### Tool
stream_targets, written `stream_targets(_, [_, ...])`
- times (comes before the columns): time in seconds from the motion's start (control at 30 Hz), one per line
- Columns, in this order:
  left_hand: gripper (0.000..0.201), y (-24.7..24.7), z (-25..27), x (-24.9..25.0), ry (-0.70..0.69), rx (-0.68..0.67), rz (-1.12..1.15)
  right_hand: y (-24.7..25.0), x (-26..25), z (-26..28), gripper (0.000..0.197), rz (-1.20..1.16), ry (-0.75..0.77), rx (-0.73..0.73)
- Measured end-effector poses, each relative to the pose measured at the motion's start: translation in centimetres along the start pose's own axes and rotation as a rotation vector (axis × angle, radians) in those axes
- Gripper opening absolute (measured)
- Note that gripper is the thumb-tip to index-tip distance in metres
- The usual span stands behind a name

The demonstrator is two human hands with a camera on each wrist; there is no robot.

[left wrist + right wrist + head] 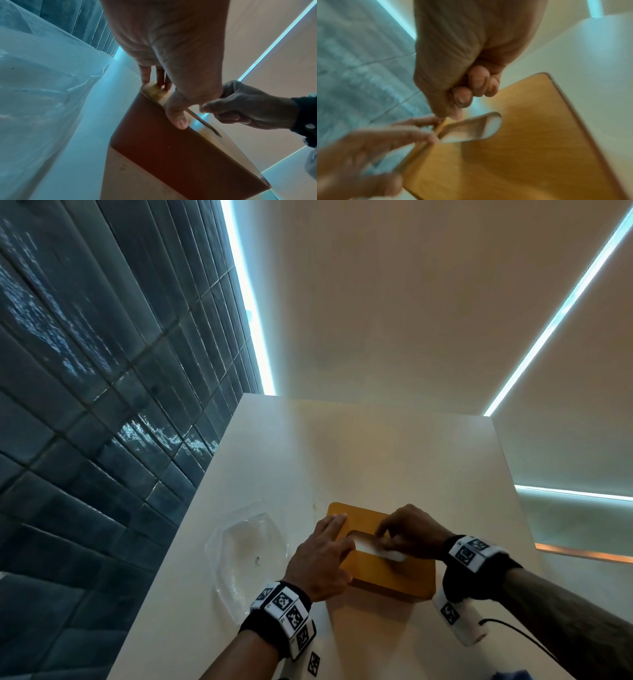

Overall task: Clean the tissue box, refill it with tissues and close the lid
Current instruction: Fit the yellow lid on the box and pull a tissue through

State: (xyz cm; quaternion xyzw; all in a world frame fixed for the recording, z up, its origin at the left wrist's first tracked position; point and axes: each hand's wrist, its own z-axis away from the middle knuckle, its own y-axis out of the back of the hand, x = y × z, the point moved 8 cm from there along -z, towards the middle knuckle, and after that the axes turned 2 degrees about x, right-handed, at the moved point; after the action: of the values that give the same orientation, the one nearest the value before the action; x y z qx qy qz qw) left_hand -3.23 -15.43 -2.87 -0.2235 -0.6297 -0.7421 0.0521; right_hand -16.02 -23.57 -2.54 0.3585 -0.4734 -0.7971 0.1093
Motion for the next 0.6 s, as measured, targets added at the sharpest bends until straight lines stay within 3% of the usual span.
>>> stream_targets(0.07, [0.042, 0.0, 0.0, 0.1, 0.004, -0.004, 0.005, -1.4, -0.8, 0.3, 0.015, 0.257, 0.066, -0.12])
stream_targets(0.2, [0.044, 0.1, 0.0, 0.2, 0.011, -0.008, 0.009, -2.9, -1.4, -0.6, 0.02, 0.536, 0.083, -0.235])
stream_targets(0.33, [0.045, -0.1, 0.1, 0.0, 0.017, -0.004, 0.016, -2.7, -2.3, -2.0, 0.054, 0.493, 0.111, -0.235])
stream_targets(0.43, [0.042, -0.1, 0.3, 0.0, 0.017, 0.005, 0.019, -3.2, -3.2, -1.9, 0.062, 0.525, 0.205, -0.254])
stream_targets(0.5, [0.04, -0.1, 0.3, 0.0, 0.019, 0.01, 0.01, -3.3, -3.7, -1.6, 0.055, 0.521, 0.23, -0.216])
stream_targets(0.6, [0.04, -0.1, 0.2, 0.1, 0.016, 0.019, 0.017, -3.6, -2.3, -2.2, 0.065, 0.5, 0.158, -0.187])
